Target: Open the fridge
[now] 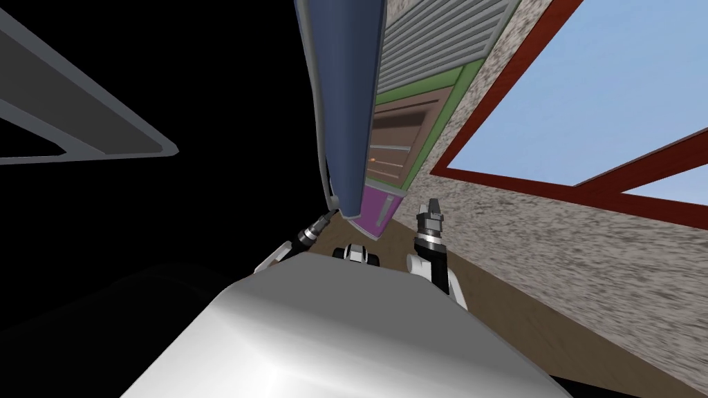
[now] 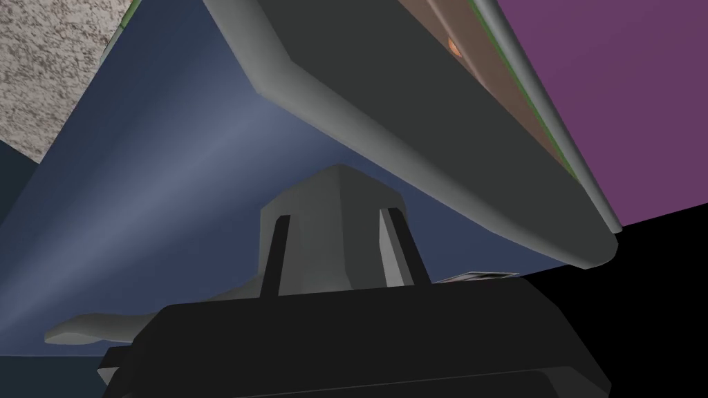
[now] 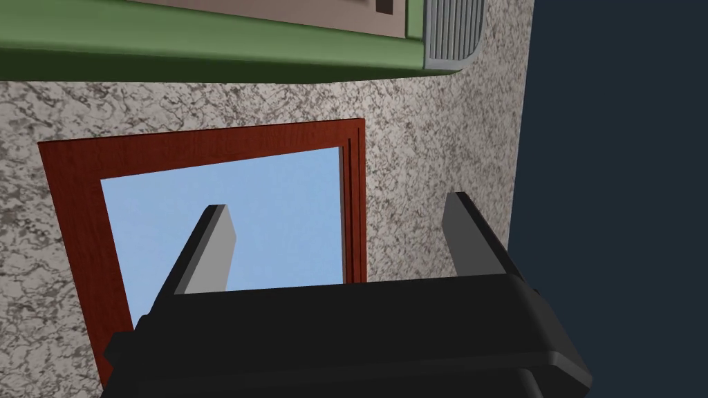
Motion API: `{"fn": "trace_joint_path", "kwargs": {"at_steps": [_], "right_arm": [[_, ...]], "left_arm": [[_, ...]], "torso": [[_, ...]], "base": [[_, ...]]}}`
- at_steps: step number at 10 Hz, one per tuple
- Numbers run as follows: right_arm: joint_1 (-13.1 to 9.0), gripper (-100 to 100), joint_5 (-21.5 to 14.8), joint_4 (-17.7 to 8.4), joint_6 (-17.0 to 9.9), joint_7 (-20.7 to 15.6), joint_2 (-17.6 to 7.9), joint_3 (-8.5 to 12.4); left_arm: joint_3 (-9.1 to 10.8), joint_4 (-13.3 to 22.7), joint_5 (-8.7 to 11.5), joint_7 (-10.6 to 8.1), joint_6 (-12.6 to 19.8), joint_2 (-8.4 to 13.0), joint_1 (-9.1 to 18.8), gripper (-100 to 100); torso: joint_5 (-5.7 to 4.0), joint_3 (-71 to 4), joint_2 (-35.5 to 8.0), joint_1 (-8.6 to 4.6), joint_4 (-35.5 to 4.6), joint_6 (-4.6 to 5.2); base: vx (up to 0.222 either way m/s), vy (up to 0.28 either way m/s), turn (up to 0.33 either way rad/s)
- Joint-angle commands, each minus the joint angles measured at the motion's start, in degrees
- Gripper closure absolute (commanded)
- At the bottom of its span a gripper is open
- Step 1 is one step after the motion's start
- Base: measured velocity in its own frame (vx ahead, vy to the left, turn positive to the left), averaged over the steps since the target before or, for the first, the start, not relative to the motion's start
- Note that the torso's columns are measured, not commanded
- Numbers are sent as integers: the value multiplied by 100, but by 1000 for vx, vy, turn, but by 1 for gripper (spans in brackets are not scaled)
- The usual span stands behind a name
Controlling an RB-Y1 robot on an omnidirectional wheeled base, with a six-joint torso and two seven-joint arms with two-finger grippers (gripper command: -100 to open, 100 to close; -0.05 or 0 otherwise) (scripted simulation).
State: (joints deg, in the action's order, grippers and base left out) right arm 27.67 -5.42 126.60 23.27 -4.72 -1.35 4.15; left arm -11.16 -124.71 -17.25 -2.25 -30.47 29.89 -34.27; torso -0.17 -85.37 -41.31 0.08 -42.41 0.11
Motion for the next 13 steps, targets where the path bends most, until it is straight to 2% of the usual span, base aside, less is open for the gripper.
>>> {"fn": "trace_joint_path", "kwargs": {"at_steps": [1,8,9,10,11,12,13], "right_arm": [[0,0,0,0,0,0,-1,1],[0,0,0,0,0,0,0,0],[1,0,0,0,0,0,-1,1],[0,0,0,0,0,0,-1,1],[1,0,0,0,0,0,-1,1],[1,0,0,0,0,0,1,-1],[1,0,0,1,0,0,1,-1]], "left_arm": [[24,-93,19,-50,-87,74,58,100],[-178,-271,-20,-220,-441,436,-81,100],[-228,-315,-29,-262,-530,527,-116,100],[-228,-315,-29,-262,-530,527,-116,100],[-310,-208,-76,-243,-517,556,-234,100],[-344,-236,-88,-277,-639,639,-245,100],[-380,-261,-103,-308,-732,715,-253,100]], "torso": [[0,-5,5,17,-2,2],[-10,-27,25,-16,-8,11],[-13,-42,38,-4,-14,17],[-4,-31,16,15,-16,16],[-5,-10,-9,-6,-15,6],[-10,19,-22,-73,12,4],[-4,24,-20,-49,21,6]], "base": [[10,229,-51],[-12,232,-67],[-30,341,-149],[-71,298,-66],[-43,128,3],[27,160,-78],[15,269,-138]]}}
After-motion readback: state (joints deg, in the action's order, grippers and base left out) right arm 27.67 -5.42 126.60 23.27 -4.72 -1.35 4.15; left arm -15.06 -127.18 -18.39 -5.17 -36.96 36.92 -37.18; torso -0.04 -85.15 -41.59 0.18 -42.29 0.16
